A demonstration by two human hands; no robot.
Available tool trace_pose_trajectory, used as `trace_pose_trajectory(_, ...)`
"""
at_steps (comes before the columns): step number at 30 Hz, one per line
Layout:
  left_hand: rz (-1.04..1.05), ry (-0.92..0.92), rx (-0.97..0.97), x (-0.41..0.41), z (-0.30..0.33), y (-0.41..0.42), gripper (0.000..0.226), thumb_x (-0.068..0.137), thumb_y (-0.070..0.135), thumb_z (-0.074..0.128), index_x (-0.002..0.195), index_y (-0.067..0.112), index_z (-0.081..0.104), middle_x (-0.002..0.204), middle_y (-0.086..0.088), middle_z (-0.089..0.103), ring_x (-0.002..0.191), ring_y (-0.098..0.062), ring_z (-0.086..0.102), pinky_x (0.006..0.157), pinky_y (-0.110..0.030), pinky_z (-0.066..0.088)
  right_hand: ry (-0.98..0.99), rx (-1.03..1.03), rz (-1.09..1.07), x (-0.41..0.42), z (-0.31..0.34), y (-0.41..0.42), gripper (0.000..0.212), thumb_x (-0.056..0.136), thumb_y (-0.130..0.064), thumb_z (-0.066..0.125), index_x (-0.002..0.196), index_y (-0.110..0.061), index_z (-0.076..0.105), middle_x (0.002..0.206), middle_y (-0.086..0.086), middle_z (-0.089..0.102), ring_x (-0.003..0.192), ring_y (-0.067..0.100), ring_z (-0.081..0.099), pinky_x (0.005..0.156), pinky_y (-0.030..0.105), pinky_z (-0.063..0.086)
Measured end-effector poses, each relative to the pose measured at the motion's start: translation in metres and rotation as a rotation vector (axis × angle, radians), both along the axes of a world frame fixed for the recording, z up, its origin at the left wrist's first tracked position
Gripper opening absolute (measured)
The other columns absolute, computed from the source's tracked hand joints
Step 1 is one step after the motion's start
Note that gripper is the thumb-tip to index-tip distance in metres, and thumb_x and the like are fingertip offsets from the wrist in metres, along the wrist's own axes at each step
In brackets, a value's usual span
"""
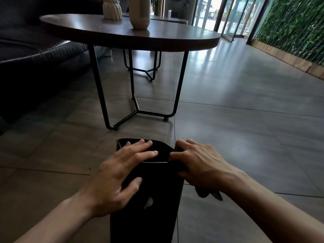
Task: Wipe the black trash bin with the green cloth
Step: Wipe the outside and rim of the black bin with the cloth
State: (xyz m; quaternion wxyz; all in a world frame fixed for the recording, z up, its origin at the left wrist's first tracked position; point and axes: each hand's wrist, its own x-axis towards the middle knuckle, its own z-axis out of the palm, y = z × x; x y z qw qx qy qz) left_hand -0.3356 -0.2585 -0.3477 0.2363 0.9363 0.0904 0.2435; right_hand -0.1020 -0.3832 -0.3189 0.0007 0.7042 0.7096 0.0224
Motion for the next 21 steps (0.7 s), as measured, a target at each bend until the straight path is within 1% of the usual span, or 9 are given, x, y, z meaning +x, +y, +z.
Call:
trace_pose_trajectory(4, 0.072, 0.081, 0.158, 0.001, -0.013, 0.010, 0.057, 0.093, 0.038, 0.055, 0.148, 0.039, 0.041, 0.161, 0.018, 0.031, 0.153, -0.009, 0.018, 0.123, -0.050, 0.022, -0.012, 0.075, -0.048, -0.012, -0.006, 0.011, 0.034, 0.094, -0.055, 0.052, 0.125, -0.040, 0.052, 0.114, -0.003, 0.046, 0.098, 0.021, 0.049, 0.067, 0.037, 0.048)
trace_pose_trajectory(6, 0.083, 0.090, 0.157, -0.002, -0.016, 0.018, 0.056, 0.094, 0.039, 0.053, 0.149, 0.039, 0.040, 0.161, 0.019, 0.030, 0.154, -0.009, 0.016, 0.124, -0.048, 0.019, -0.025, 0.144, -0.063, -0.016, -0.015, 0.015, 0.038, 0.095, -0.055, 0.049, 0.128, -0.037, 0.053, 0.119, -0.002, 0.047, 0.099, 0.022, 0.050, 0.068, 0.035, 0.049)
trace_pose_trajectory(8, 0.081, 0.084, 0.112, -0.005, -0.018, 0.024, 0.057, 0.095, 0.033, 0.059, 0.148, 0.039, 0.040, 0.160, 0.021, 0.030, 0.153, -0.008, 0.016, 0.125, -0.047, 0.016, 0.017, 0.220, -0.088, -0.020, -0.024, 0.015, 0.042, 0.094, -0.053, 0.049, 0.132, -0.036, 0.055, 0.123, -0.002, 0.049, 0.103, 0.021, 0.051, 0.069, 0.033, 0.051)
trace_pose_trajectory(11, 0.067, 0.091, 0.064, -0.008, -0.018, 0.032, 0.061, 0.095, 0.022, 0.065, 0.148, 0.038, 0.041, 0.160, 0.021, 0.031, 0.153, -0.007, 0.016, 0.126, -0.047, 0.014, 0.199, 0.491, -0.141, -0.031, -0.031, 0.015, 0.046, 0.088, -0.040, 0.057, 0.133, -0.028, 0.056, 0.120, -0.001, 0.053, 0.102, 0.021, 0.055, 0.062, 0.031, 0.049)
trace_pose_trajectory(13, 0.049, 0.095, 0.058, -0.009, -0.017, 0.038, 0.061, 0.095, 0.017, 0.066, 0.147, 0.036, 0.043, 0.159, 0.022, 0.032, 0.153, -0.006, 0.016, 0.126, -0.043, 0.014, 0.377, 0.722, -0.155, -0.045, -0.030, 0.022, 0.047, 0.085, -0.033, 0.060, 0.130, -0.022, 0.051, 0.120, 0.000, 0.052, 0.101, 0.021, 0.056, 0.062, 0.031, 0.049)
trace_pose_trajectory(15, 0.039, 0.077, 0.060, -0.009, -0.017, 0.041, 0.060, 0.092, 0.013, 0.067, 0.144, 0.034, 0.046, 0.158, 0.020, 0.031, 0.153, -0.007, 0.016, 0.126, -0.038, 0.014, 0.541, 0.892, -0.091, -0.064, -0.032, 0.028, 0.047, 0.085, -0.029, 0.062, 0.128, -0.017, 0.046, 0.127, 0.004, 0.052, 0.109, 0.023, 0.056, 0.075, 0.031, 0.052)
trace_pose_trajectory(17, 0.031, 0.065, 0.031, -0.007, -0.016, 0.041, 0.062, 0.091, 0.011, 0.067, 0.144, 0.032, 0.043, 0.156, 0.021, 0.031, 0.153, -0.007, 0.016, 0.125, -0.036, 0.013, 0.612, 0.959, -0.003, -0.086, -0.043, 0.031, 0.043, 0.091, -0.028, 0.063, 0.129, -0.016, 0.046, 0.138, 0.010, 0.047, 0.124, 0.029, 0.052, 0.094, 0.033, 0.051)
trace_pose_trajectory(19, 0.001, 0.087, 0.001, -0.006, -0.013, 0.044, 0.062, 0.091, 0.016, 0.062, 0.147, 0.032, 0.039, 0.159, 0.022, 0.030, 0.153, -0.005, 0.014, 0.126, -0.030, 0.010, 0.535, 0.920, 0.045, -0.103, -0.066, 0.030, 0.040, 0.097, -0.034, 0.060, 0.131, -0.017, 0.047, 0.145, 0.012, 0.041, 0.134, 0.035, 0.045, 0.108, 0.043, 0.045)
trace_pose_trajectory(21, -0.014, 0.125, -0.010, -0.007, -0.012, 0.047, 0.067, 0.092, 0.015, 0.063, 0.151, 0.035, 0.038, 0.161, 0.022, 0.028, 0.154, -0.004, 0.011, 0.125, -0.026, 0.007, 0.325, 0.765, 0.038, -0.112, -0.097, 0.025, 0.052, 0.091, -0.039, 0.067, 0.133, -0.018, 0.047, 0.150, 0.011, 0.037, 0.136, 0.037, 0.043, 0.112, 0.051, 0.042)
